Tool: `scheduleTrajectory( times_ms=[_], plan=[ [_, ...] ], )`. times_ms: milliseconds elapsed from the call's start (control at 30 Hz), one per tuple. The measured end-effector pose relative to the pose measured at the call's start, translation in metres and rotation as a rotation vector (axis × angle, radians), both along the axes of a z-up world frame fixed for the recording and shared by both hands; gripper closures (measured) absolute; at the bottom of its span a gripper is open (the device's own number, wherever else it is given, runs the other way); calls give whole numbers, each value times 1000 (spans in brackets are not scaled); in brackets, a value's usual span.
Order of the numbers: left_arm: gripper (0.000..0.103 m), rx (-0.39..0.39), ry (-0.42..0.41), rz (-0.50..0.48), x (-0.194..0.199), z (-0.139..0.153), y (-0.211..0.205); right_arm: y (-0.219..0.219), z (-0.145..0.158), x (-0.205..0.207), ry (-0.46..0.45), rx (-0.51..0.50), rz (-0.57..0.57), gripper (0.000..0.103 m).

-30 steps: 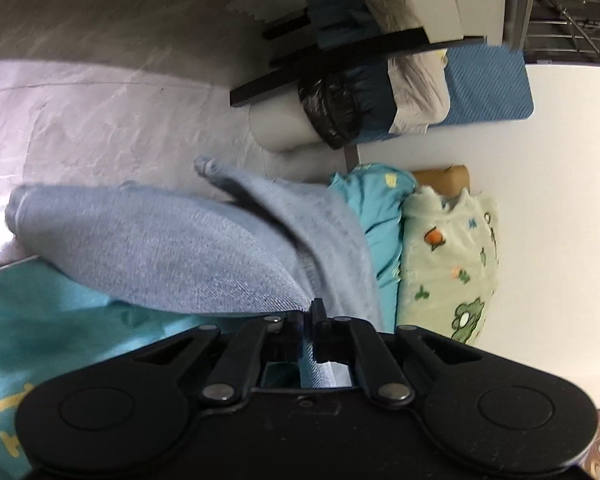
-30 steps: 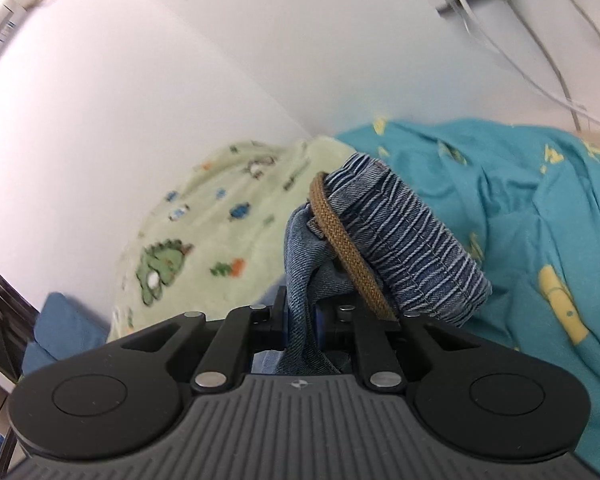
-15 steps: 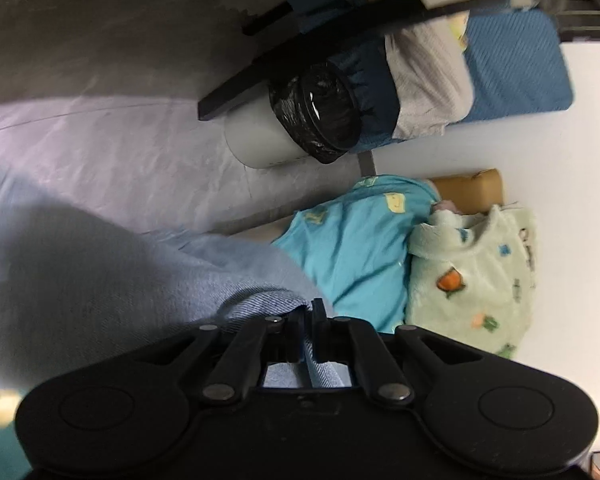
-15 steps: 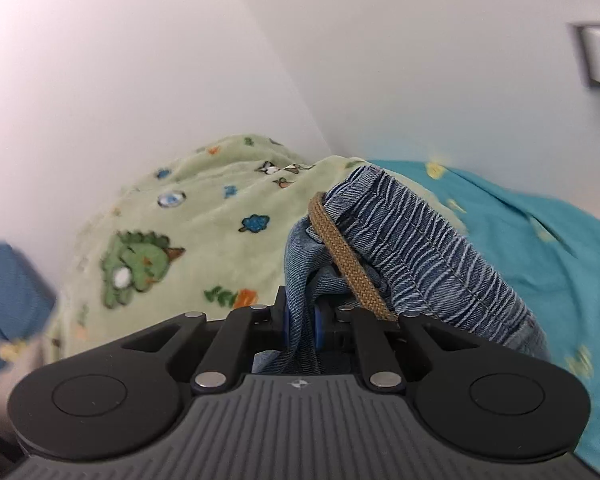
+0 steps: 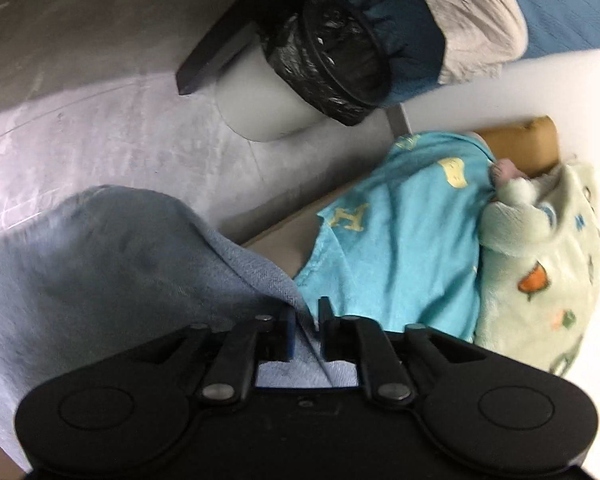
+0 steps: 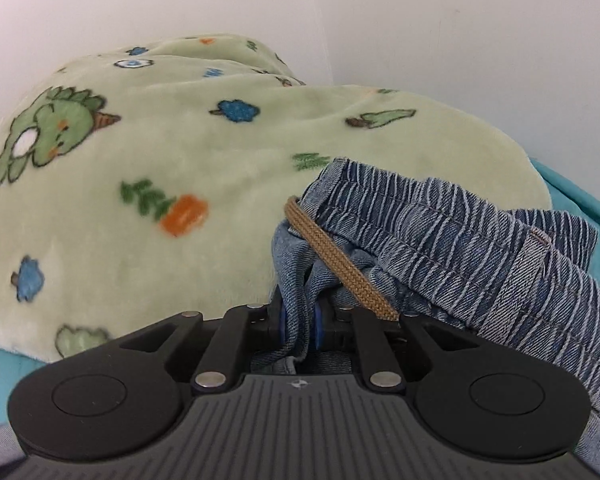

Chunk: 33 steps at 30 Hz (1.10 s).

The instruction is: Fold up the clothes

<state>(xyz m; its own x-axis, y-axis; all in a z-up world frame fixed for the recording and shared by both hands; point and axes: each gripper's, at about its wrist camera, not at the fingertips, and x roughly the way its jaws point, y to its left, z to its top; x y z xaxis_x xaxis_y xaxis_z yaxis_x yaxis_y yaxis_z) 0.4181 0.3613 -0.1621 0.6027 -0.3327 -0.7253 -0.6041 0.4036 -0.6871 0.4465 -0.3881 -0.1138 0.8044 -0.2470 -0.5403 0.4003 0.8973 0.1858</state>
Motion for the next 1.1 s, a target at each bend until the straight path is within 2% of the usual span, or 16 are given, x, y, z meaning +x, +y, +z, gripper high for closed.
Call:
scheduleTrajectory(
  times_ms=[67,133,167,233,267,367,500,567,700,733,867,1000,1067,1100],
  plan=[
    [61,14,-42,0,-17,10,6,-2,4,-5,6,13,19,84],
    [56,13,-89,1,-41,18,13,0,9,-10,8,16,44,68],
    [54,-5,-104,9,-55,19,19,2,12,-15,5,18,52,65],
    [48,-40,-128,26,-84,20,29,6,17,-30,-6,23,63,51],
    [46,-50,-115,39,-101,17,34,7,20,-40,-11,28,71,49],
    [46,-116,-57,81,-148,1,48,15,27,-79,-7,-2,101,45],
    [42,-289,-4,172,-194,-28,54,27,36,-133,2,-49,141,44],
    [35,-323,-23,184,-199,-40,50,31,41,-157,11,-48,154,44],
    [34,-403,-42,214,-191,-69,38,37,58,-198,25,-7,145,44],
    [32,-390,-54,238,-189,-72,37,38,63,-207,21,9,139,44],
    [31,-451,-70,268,-167,-90,43,42,76,-239,7,101,93,42],
    [36,-441,-80,281,-142,-100,48,45,68,-252,23,240,28,42],
    [64,-377,-70,291,-129,-100,50,48,61,-250,36,256,20,42],
    [71,-348,-57,285,-125,-100,50,50,57,-249,42,264,16,42]
  ],
)
